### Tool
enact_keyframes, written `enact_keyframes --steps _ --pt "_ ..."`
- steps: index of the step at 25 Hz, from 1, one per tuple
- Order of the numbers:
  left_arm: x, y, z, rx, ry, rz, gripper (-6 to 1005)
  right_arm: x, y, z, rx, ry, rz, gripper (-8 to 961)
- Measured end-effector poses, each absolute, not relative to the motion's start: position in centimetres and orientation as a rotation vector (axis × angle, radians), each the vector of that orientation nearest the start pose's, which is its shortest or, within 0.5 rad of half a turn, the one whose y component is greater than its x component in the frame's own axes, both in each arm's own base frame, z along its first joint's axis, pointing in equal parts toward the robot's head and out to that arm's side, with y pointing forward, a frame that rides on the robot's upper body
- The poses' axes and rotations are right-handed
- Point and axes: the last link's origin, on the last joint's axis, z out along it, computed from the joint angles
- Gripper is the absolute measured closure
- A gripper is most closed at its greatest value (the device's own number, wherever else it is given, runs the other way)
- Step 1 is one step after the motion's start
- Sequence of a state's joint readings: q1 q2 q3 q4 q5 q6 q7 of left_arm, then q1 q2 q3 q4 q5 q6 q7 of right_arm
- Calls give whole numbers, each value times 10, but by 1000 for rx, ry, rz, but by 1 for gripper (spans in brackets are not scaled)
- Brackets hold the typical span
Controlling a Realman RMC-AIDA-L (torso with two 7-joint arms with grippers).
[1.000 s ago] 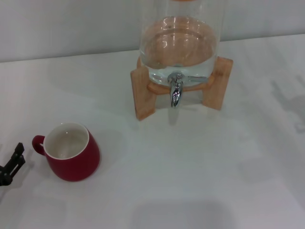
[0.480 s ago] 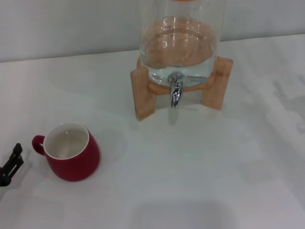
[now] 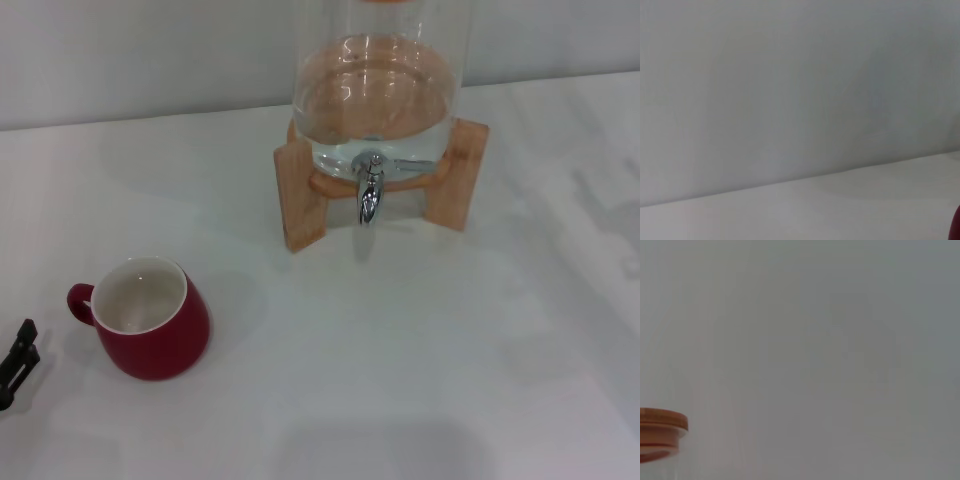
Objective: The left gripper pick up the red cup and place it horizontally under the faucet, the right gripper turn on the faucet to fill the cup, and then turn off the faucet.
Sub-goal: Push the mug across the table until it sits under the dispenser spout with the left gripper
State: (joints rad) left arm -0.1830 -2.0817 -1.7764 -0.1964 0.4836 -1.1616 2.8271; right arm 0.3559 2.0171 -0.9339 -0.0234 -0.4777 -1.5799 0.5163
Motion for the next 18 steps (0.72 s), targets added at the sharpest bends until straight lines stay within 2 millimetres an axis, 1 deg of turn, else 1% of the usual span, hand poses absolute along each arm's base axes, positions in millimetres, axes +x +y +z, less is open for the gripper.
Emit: enact_keyframes --steps 9,18 --pt "-382 247 -22 -1840 -565 -527 167 349 286 64 -1425 471 1038 126" --pt "-373 251 1 -1750 -482 -603 166 349 288 64 -1427 473 1035 126"
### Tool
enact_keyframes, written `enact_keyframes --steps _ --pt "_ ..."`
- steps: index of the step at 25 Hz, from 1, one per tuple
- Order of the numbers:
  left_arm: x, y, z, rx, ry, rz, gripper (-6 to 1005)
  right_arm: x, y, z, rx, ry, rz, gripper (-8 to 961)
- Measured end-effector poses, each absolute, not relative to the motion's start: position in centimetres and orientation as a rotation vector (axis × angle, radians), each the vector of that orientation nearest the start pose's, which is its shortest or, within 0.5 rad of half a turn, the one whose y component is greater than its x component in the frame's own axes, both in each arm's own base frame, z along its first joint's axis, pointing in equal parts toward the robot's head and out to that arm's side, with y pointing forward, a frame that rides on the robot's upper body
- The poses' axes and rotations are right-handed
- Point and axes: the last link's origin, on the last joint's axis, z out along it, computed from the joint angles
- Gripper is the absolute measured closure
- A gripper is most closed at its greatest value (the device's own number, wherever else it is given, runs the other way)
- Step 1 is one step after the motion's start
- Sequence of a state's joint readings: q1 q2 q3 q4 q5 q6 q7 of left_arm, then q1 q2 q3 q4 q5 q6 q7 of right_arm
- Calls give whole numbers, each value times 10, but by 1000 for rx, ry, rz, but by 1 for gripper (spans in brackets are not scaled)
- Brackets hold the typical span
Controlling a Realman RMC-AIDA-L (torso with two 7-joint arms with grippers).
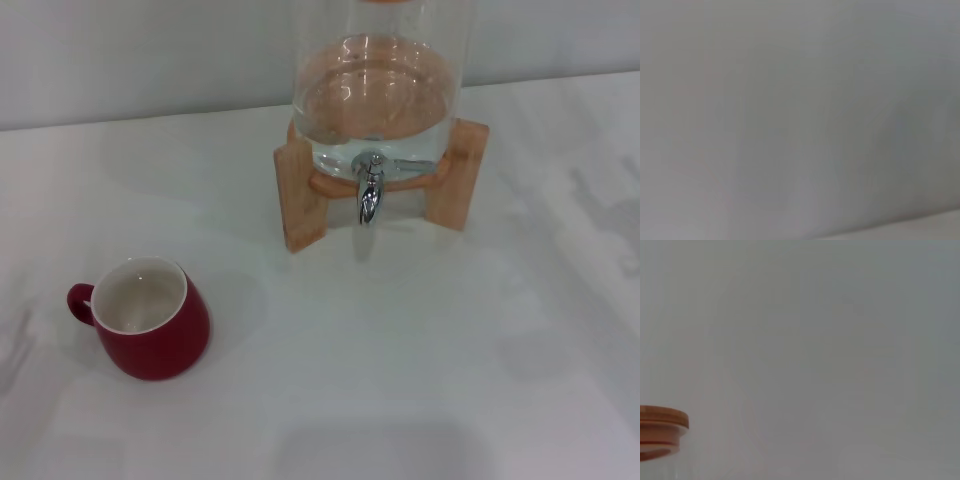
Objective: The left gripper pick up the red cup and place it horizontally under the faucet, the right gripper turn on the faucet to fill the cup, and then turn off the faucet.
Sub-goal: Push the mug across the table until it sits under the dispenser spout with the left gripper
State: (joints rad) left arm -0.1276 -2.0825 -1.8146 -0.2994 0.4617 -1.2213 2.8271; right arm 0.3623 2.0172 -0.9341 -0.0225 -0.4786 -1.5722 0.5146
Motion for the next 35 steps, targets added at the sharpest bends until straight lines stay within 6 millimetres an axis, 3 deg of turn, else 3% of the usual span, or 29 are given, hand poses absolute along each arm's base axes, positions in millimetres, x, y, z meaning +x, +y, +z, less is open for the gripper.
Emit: enact_keyframes --steps 14,28,35 --pt "-368 251 7 -1716 -452 -651 167 348 290 65 -1423 471 1038 126" --pt "-367 229 28 -1560 -421 -757 166 346 292 62 -1431 480 1045 126" --pt "-370 229 34 -1504 -462 -795 166 346 294 62 -1431 489 1055 126"
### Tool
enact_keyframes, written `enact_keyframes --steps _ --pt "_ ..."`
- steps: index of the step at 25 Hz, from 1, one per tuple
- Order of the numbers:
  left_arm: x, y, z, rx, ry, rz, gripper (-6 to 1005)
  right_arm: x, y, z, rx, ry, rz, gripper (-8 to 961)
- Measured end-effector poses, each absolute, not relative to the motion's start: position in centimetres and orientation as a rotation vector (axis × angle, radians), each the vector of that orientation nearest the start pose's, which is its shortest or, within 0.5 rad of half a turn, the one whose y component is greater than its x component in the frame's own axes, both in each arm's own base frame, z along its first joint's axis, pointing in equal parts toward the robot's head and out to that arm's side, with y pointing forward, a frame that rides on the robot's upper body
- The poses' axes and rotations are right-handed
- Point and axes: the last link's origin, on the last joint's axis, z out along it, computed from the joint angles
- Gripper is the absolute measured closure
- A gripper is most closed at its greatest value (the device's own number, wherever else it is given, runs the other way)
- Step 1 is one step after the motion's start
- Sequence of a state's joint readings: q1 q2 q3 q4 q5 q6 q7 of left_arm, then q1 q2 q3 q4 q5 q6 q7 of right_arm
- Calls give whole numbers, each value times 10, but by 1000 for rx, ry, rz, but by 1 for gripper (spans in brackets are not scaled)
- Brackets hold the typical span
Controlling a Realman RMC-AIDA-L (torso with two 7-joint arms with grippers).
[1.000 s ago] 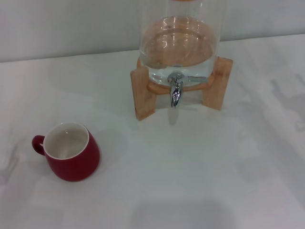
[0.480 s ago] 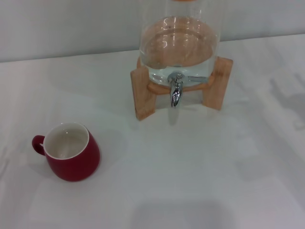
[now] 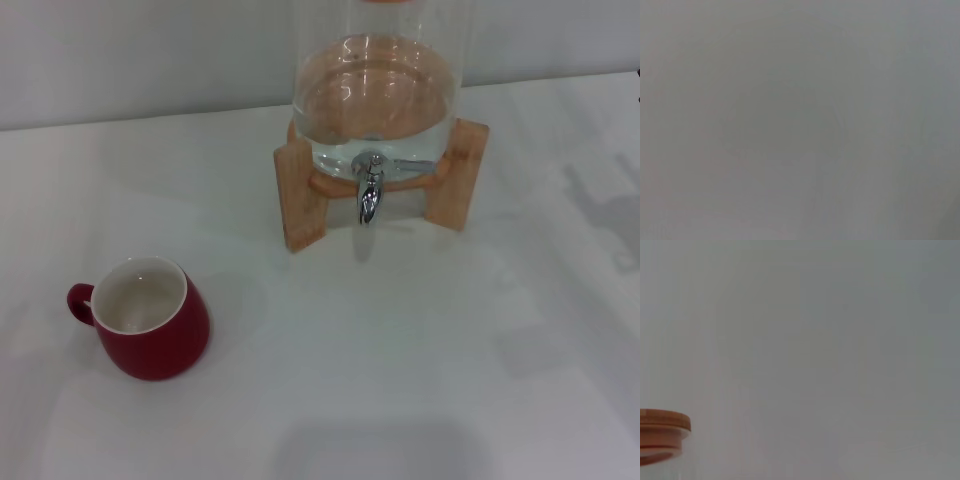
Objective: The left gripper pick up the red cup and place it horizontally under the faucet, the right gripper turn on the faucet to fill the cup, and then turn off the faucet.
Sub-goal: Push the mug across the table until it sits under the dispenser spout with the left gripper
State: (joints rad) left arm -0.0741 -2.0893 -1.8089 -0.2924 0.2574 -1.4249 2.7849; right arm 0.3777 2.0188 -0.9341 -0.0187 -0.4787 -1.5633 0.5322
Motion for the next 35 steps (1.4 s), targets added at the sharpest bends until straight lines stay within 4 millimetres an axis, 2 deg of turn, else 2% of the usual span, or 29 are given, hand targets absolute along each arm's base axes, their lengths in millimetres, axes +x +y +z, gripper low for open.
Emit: enact_keyframes --steps 18,28,35 --pt "-372 233 28 -1514 -549 -828 167 342 299 63 -1436 475 1062 126" --pt "-366 234 21 -1578 -452 -761 167 342 299 63 -1437 471 1055 126" --pt "-366 239 20 -1590 -452 -747 167 343 299 63 -1437 471 1054 126"
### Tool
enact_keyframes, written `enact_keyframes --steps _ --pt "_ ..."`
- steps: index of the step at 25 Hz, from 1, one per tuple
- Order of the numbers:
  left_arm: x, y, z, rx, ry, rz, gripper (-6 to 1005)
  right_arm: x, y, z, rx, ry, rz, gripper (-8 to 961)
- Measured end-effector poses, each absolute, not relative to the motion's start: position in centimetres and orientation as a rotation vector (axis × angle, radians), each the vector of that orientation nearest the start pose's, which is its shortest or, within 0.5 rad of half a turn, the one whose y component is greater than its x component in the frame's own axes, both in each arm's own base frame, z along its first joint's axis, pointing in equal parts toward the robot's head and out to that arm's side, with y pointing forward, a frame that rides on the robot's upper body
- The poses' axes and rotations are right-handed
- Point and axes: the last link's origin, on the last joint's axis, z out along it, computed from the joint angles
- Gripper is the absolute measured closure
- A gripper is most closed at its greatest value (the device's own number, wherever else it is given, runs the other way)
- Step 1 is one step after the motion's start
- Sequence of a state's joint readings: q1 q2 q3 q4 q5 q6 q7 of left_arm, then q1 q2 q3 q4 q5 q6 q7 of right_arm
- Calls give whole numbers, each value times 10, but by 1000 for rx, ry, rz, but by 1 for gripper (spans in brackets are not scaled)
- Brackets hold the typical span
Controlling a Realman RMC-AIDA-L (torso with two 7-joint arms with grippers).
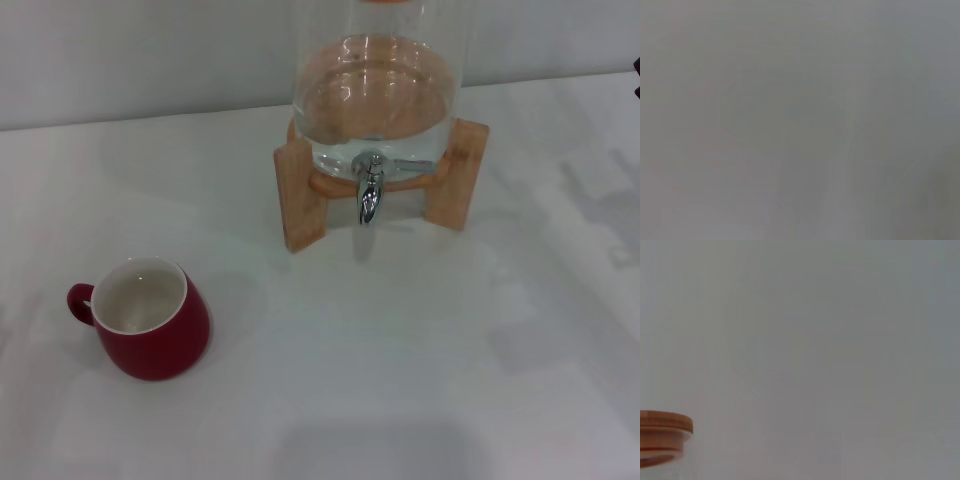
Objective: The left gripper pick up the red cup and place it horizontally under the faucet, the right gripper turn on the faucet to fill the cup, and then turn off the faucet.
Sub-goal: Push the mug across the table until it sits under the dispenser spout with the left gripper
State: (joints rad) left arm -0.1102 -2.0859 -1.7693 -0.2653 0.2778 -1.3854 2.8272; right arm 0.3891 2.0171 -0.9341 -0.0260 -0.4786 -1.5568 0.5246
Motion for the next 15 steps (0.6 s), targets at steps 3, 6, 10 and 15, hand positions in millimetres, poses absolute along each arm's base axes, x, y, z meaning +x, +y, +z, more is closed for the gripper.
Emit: enact_keyframes --steps 3,6,10,15 --pt "-369 242 17 -1603 -467 -725 167 343 299 63 -1436 472 1053 126" --pt "-371 244 14 -1619 -488 -699 167 343 299 63 -1436 472 1053 126" --pt "-372 247 4 -1677 -504 -668 166 343 299 63 -1436 472 1053 126" --pt "-369 247 -5 -1746 -494 -650 166 342 299 62 -1446 471 1054 126"
